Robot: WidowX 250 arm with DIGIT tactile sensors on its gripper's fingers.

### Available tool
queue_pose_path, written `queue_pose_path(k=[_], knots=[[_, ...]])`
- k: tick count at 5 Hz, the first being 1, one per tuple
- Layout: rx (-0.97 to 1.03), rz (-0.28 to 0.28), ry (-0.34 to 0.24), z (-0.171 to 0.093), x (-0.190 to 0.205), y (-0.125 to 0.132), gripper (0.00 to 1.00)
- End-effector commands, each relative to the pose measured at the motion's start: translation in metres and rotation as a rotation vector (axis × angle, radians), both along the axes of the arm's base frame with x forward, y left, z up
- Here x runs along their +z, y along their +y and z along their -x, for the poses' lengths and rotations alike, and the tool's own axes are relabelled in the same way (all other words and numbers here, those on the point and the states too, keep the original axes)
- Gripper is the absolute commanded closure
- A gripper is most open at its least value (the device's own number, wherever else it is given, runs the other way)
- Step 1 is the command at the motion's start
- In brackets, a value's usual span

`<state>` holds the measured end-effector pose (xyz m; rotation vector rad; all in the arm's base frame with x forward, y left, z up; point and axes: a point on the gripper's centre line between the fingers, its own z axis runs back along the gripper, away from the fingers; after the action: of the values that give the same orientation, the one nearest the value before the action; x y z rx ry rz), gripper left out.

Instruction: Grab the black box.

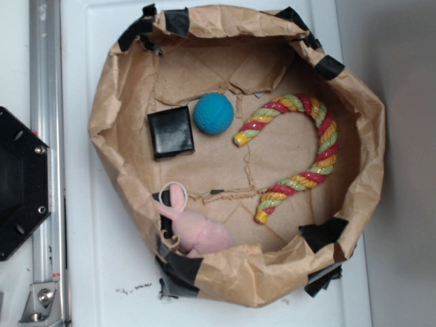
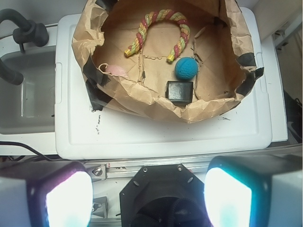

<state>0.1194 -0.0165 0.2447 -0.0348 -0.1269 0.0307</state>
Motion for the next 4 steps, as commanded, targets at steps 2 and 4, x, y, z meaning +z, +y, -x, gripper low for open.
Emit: queue_pose_path(k=[2, 4], knots=[[0.001, -0.077, 0.088, -0.116, -0.100, 0.072, 0.00], [-0.219, 0.095, 0.332, -0.091, -0.157, 0.041, 0.00]])
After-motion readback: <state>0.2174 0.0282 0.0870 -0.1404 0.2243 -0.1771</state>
